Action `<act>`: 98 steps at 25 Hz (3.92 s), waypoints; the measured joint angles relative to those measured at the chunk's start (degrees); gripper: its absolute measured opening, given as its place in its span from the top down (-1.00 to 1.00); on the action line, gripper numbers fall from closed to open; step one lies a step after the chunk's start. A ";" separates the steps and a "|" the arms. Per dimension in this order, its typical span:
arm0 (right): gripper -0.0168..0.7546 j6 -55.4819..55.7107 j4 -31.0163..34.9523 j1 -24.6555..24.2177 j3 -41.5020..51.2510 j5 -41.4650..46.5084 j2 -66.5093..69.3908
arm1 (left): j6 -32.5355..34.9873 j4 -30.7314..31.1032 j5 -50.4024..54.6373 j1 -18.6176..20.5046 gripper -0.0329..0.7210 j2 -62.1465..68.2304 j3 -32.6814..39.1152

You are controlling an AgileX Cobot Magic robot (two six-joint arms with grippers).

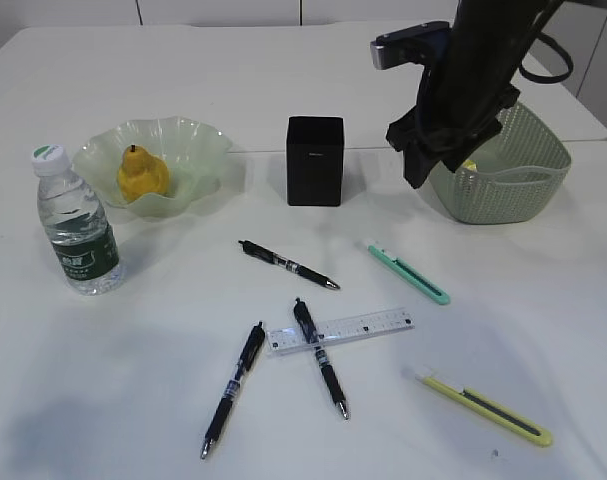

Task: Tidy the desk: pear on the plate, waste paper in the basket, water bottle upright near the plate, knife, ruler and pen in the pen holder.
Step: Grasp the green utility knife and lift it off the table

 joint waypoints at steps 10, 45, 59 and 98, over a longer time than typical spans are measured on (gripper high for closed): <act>-0.24 -3.40 0.78 0.00 -1.34 0.00 4.76 | 0.00 0.20 0.11 0.00 -0.34 0.00 0.00; -0.23 -13.26 3.19 2.85 -1.61 -4.95 14.11 | 0.00 1.28 0.19 0.00 -0.33 0.00 0.00; -0.23 -13.26 2.51 2.85 -1.74 -4.95 15.36 | 0.00 1.28 0.19 0.00 -0.33 0.00 0.00; -0.23 -11.54 2.04 2.85 -1.74 -6.05 16.09 | 0.00 0.20 0.19 0.00 -0.33 0.00 0.00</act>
